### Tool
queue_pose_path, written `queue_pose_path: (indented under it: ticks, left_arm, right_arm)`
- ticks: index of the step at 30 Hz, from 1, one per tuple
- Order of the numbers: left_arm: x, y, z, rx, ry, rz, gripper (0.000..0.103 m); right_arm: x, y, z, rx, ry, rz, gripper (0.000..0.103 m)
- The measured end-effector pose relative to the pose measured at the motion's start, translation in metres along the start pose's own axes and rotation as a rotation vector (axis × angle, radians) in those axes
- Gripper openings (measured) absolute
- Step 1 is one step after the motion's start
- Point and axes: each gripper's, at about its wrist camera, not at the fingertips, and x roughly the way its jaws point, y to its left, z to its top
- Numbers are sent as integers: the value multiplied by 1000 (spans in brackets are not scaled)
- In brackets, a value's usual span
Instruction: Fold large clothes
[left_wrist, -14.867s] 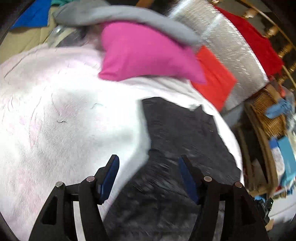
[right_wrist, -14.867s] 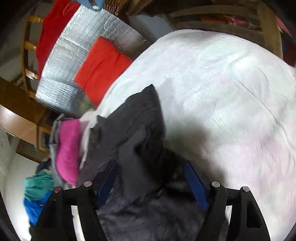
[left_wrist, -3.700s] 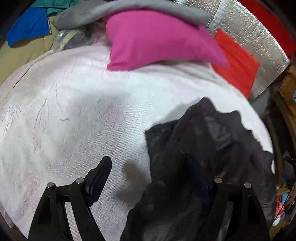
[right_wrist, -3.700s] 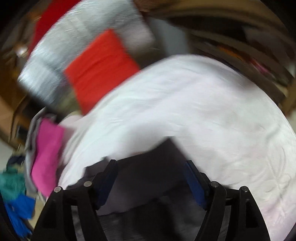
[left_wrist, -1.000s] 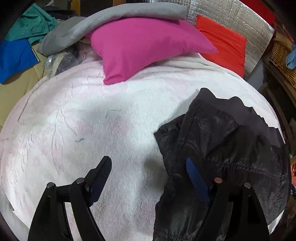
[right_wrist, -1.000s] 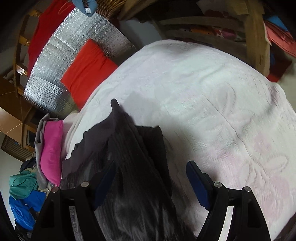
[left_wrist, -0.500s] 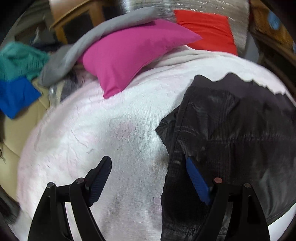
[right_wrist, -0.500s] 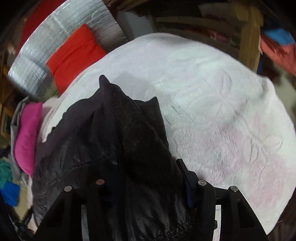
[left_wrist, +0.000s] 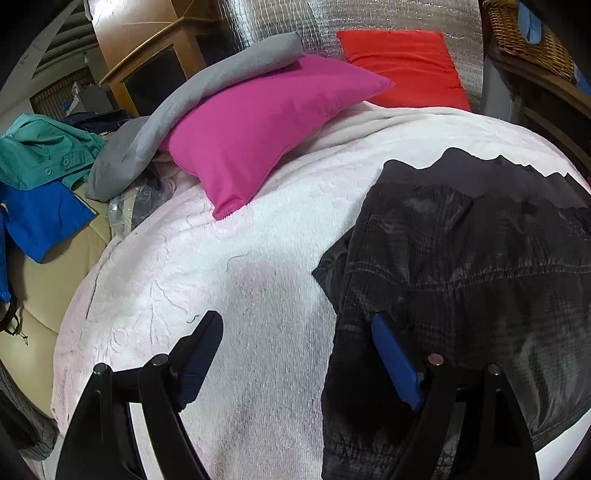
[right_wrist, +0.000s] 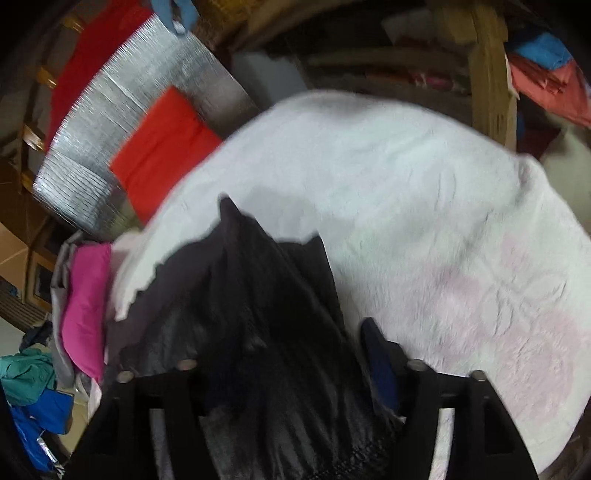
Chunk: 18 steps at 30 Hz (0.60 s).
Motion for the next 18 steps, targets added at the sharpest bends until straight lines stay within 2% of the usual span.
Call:
queue_pose_path:
  ticks: [7,11,16,18]
  left_arm:
    - [-3,-1,1,-6,-18,10,83]
    - [-6,0,2,-11,-29,15,83]
    - [-4,2,1,-12,-23,17,83]
    - [-3,5,2,-23,-12,1,83]
  right_arm:
    - [22,-11,-5,61,110,31,78]
    - [34,4,-13,1,160,66,79]
    - [14,32,-20,-136,67,91,79]
    - [15,25,-17,-98,75,83,79]
